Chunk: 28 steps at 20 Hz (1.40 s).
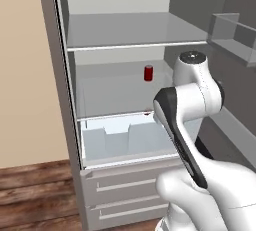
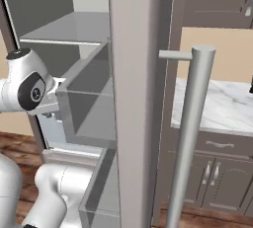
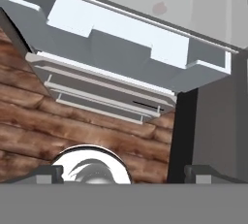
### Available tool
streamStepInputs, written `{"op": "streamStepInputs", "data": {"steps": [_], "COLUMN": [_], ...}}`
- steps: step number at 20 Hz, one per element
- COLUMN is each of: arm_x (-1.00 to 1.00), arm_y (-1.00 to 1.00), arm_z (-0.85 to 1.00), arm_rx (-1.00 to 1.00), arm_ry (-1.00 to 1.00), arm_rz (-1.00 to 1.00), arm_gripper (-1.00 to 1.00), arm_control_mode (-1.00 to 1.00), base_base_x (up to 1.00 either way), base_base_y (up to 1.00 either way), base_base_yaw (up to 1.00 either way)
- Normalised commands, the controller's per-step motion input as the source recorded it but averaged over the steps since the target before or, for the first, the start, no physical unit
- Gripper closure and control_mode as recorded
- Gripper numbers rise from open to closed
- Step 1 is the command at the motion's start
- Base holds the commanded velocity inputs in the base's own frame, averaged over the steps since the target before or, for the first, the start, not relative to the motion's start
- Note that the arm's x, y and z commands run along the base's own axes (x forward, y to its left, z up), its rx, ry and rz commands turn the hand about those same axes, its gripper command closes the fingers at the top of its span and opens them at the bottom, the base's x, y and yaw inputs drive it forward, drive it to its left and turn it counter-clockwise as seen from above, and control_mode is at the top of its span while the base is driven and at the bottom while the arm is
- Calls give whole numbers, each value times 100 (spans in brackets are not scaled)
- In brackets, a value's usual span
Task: Fully open the fridge drawer.
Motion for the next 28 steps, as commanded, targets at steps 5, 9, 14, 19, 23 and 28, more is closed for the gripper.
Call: {"op": "streamStepInputs", "data": {"steps": [5,9,14,19,23,28], "arm_x": [0,0,0,0,0,0], "arm_y": [0,0,0,0,0,0], "arm_z": [0,0,0,0,0,0], "arm_rx": [0,0,0,0,0,0], "arm_ry": [0,0,0,0,0,0], "arm_rz": [0,0,0,0,0,0], "arm_gripper": [-100,-100,-100,-100,-100,-100], "arm_control_mode": [100,100,100,100,100,100], "base_base_x": [-28,-23,-26,-51,-54,-16], "base_base_y": [8,7,8,12,12,14], "base_base_yaw": [0,0,0,0,0,0]}}
